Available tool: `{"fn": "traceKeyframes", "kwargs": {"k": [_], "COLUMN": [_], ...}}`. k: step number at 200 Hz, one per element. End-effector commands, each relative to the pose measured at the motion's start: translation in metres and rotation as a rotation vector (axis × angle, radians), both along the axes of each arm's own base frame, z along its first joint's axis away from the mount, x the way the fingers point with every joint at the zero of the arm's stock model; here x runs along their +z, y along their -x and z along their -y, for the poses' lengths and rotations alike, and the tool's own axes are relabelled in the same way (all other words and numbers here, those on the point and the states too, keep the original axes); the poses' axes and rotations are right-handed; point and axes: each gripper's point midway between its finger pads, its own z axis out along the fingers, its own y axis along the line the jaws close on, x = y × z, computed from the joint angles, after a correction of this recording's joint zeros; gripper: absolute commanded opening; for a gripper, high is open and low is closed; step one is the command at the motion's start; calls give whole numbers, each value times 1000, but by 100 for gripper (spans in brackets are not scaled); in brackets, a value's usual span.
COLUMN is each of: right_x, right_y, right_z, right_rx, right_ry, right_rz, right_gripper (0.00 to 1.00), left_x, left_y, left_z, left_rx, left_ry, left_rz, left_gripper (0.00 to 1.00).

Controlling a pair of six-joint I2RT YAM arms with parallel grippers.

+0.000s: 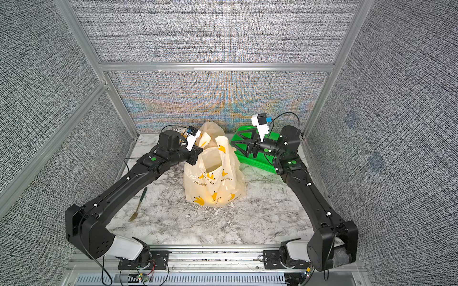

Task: Place the banana into a plastic bag & tie a knot
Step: Cross the plastic bag at the center of the board.

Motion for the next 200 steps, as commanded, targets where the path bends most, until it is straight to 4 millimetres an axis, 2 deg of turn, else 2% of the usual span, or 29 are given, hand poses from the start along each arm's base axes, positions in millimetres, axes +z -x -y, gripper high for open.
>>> {"fn": "traceKeyframes", "kwargs": {"k": [1, 12, 18, 29, 40, 66, 107, 136, 156, 200], "right_x": [15, 5, -1, -9, -18, -40, -70, -77, -80, -88], "right_y": [-25, -40, -46, -45, -50, -70, -86, -81, -80, -72], "right_z": [28, 39, 42, 36, 34, 30, 2, -25, -38, -64], "right_rx": [-149, -186, -187, -134, -141, -147, -4, 104, 124, 194], "right_ry": [-94, -108, -111, -100, -90, -45, -4, 26, 57, 100], "right_rz": [-19, -74, -98, -103, -114, -162, -234, -246, -242, -246], "right_gripper": [79, 76, 70, 55, 50, 50, 52, 55, 58, 57], "left_x": [-2, -1, 0, 0, -1, -7, -15, -16, -15, -12], "left_y": [-5, -6, -6, -8, -8, -13, -20, -18, -15, -11], "left_z": [-2, 2, 4, 8, 13, 20, 39, 51, 51, 52], "left_rx": [5, -11, -14, -21, -39, -50, -82, -111, -114, -128], "left_ry": [-50, -58, -62, -70, -87, -147, -187, -200, -205, -192], "left_rz": [24, 26, 29, 30, 26, 28, 43, 53, 63, 73], "left_gripper": [0, 0, 0, 0, 0, 0, 0, 0, 0, 0]}}
